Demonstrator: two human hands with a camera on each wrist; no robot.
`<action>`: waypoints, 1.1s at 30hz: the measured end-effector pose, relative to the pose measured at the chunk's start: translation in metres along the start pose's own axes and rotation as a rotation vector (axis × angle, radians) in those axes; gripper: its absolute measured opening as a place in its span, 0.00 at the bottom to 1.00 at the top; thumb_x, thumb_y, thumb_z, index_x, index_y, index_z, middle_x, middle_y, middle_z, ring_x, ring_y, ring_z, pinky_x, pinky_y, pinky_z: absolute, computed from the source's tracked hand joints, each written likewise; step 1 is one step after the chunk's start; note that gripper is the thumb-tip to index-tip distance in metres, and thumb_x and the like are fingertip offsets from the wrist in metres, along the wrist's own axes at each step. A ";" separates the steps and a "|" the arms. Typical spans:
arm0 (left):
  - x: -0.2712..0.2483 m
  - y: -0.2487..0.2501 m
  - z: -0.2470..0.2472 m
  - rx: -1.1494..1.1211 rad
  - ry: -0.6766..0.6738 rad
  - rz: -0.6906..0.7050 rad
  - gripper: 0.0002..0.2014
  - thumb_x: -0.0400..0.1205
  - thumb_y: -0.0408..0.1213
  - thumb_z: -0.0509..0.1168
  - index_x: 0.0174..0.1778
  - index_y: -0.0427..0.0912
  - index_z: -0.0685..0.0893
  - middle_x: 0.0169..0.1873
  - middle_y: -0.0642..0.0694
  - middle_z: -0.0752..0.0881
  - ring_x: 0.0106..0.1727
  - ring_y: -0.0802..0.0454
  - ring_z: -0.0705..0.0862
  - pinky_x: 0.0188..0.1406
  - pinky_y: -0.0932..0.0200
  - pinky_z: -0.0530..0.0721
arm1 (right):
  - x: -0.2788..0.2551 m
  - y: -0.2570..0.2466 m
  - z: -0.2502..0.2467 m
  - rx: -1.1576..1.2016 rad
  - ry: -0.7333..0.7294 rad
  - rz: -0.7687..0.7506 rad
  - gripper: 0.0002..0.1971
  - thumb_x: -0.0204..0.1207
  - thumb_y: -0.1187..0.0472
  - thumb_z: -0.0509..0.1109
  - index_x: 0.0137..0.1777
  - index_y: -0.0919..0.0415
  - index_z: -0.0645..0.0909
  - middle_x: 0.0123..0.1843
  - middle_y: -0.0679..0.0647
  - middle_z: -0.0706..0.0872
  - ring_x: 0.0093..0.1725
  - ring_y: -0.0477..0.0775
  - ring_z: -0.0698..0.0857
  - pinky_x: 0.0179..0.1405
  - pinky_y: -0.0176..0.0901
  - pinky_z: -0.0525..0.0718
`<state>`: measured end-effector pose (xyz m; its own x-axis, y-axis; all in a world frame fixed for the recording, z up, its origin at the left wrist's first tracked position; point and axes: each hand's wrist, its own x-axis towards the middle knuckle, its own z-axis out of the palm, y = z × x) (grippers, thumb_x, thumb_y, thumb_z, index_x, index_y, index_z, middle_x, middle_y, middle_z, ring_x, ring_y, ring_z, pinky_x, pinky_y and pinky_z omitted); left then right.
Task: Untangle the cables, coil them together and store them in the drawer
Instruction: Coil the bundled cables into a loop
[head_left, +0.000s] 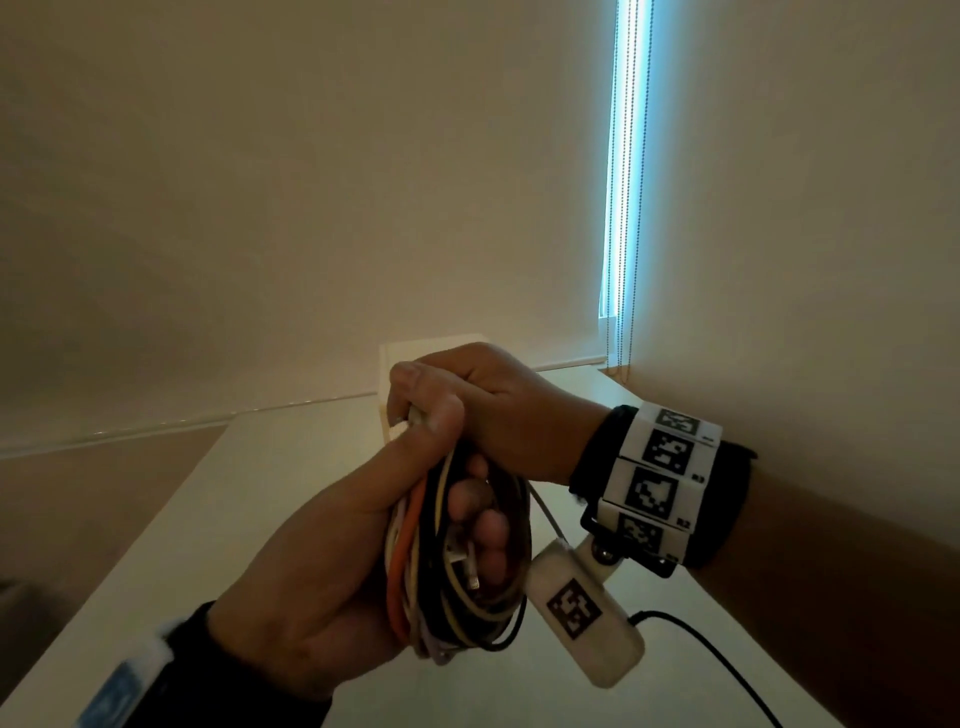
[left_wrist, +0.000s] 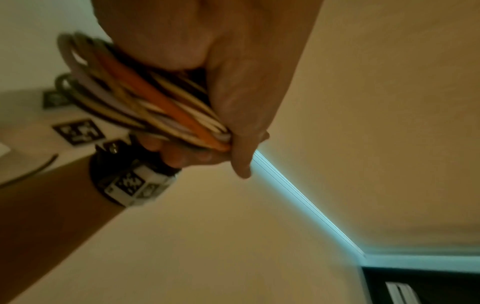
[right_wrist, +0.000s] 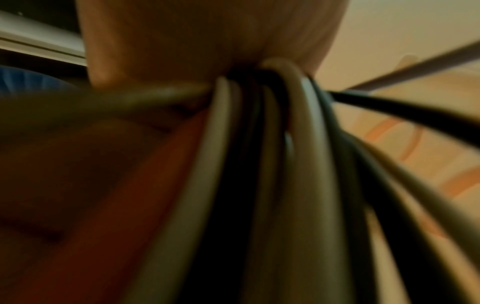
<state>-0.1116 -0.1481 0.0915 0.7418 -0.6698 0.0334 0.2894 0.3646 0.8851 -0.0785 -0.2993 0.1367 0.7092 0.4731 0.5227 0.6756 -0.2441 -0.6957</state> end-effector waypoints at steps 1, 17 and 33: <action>0.000 -0.001 0.000 0.010 -0.028 0.005 0.09 0.77 0.45 0.73 0.39 0.43 0.85 0.27 0.51 0.80 0.32 0.53 0.82 0.34 0.57 0.81 | -0.002 0.002 0.000 -0.001 -0.008 0.002 0.26 0.84 0.46 0.60 0.43 0.70 0.84 0.33 0.60 0.83 0.35 0.61 0.84 0.39 0.52 0.84; 0.022 -0.007 -0.032 -0.233 -0.046 -0.096 0.06 0.75 0.32 0.70 0.40 0.40 0.78 0.20 0.52 0.72 0.22 0.56 0.74 0.25 0.60 0.76 | -0.044 0.069 0.025 0.589 0.127 0.311 0.19 0.87 0.45 0.58 0.76 0.44 0.75 0.68 0.62 0.83 0.68 0.58 0.84 0.69 0.54 0.83; 0.013 0.027 -0.053 -0.324 -0.084 0.050 0.06 0.75 0.33 0.72 0.42 0.41 0.80 0.23 0.55 0.77 0.25 0.58 0.78 0.31 0.60 0.79 | -0.087 0.092 0.018 0.553 -0.056 0.331 0.26 0.75 0.67 0.52 0.68 0.70 0.82 0.67 0.64 0.87 0.69 0.62 0.85 0.73 0.59 0.81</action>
<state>-0.0623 -0.1123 0.0906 0.7111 -0.6921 0.1234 0.4412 0.5760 0.6881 -0.0810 -0.3476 0.0184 0.8404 0.4950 0.2206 0.2086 0.0803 -0.9747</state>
